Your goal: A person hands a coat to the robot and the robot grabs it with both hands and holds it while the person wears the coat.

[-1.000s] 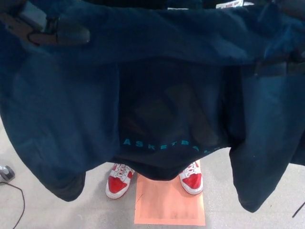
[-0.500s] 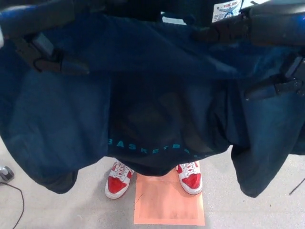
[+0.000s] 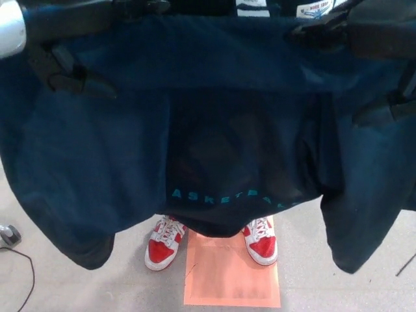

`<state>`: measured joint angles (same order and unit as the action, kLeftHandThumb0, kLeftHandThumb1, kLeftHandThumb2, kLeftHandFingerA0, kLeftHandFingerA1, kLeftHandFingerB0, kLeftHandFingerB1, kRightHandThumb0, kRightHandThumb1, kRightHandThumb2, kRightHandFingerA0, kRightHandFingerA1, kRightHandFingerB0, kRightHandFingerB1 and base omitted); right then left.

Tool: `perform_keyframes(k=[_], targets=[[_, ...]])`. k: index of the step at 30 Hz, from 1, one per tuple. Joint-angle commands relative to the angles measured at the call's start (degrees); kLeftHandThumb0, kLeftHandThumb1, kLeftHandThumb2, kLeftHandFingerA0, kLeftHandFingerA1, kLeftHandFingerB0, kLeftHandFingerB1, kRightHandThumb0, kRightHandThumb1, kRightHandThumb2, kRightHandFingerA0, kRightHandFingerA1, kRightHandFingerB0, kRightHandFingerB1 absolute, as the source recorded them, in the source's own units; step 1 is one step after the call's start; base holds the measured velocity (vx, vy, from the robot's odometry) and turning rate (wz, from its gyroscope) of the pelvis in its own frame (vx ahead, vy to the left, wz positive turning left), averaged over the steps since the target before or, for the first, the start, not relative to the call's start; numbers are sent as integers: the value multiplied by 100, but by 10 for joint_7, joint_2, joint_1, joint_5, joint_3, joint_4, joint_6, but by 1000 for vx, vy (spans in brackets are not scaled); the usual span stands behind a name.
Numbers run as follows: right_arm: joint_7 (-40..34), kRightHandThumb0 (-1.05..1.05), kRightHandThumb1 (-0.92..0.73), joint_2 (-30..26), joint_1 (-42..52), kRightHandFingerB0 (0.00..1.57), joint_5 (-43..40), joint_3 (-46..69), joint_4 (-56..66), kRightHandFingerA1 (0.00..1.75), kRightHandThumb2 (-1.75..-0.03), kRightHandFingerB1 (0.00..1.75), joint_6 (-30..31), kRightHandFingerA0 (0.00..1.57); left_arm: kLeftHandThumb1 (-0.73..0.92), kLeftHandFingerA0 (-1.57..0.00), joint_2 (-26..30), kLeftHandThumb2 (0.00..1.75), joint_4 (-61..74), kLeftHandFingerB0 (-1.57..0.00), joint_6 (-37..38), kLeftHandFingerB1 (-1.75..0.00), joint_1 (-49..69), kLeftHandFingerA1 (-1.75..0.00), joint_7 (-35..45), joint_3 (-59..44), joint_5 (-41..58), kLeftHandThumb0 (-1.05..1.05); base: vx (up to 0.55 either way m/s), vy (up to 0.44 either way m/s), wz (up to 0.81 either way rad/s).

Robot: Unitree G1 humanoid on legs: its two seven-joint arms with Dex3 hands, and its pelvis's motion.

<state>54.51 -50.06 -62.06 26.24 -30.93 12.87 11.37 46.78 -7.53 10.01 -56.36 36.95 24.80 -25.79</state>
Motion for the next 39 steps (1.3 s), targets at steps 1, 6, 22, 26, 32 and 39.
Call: perform_keyframes(k=[1, 6, 22, 26, 32, 39], targets=[[-16, -96, -62, -29, -52, 0, 121, 24, -44, 13, -103, 1, -25, 0, 57, -5, -9, 97, -11, -2, -24, -18, 2, -40, 30, 5, -50, -92, 0, 0, 0], [-32, -93, -60, -26, -71, 0, 131, 40, -88, 17, -103, 4, -40, 0, 58, -14, -15, 75, 0, -8, -27, -21, 13, -36, 32, 2, -58, -99, 0, 0, 0], [84, -91, -56, 17, -70, 0, 45, 109, -164, 15, -98, 2, 15, 0, 22, -1, -9, 91, 31, 0, -23, -49, 64, -48, 44, -39, -63, -40, 0, 0, 0], [153, -91, -55, 17, -61, 0, 1, 121, -162, 16, -97, 2, 63, 0, 54, -14, -11, 93, 31, -2, -25, -25, 67, -43, 48, -45, -62, -90, 0, 0, 0], [259, -87, -50, 13, -49, 0, -47, 98, -183, 46, -90, 5, 84, 14, 55, -15, -4, 95, 27, -1, -17, -24, 72, -43, 47, -48, -68, -90, 0, 0, 0], [306, -96, -53, 16, -51, 1, -31, 50, -195, 40, -74, 10, 65, 15, 22, 0, -6, 91, 25, 0, -15, -49, 76, -47, 47, -54, -60, -40, 0, 0, 0]])
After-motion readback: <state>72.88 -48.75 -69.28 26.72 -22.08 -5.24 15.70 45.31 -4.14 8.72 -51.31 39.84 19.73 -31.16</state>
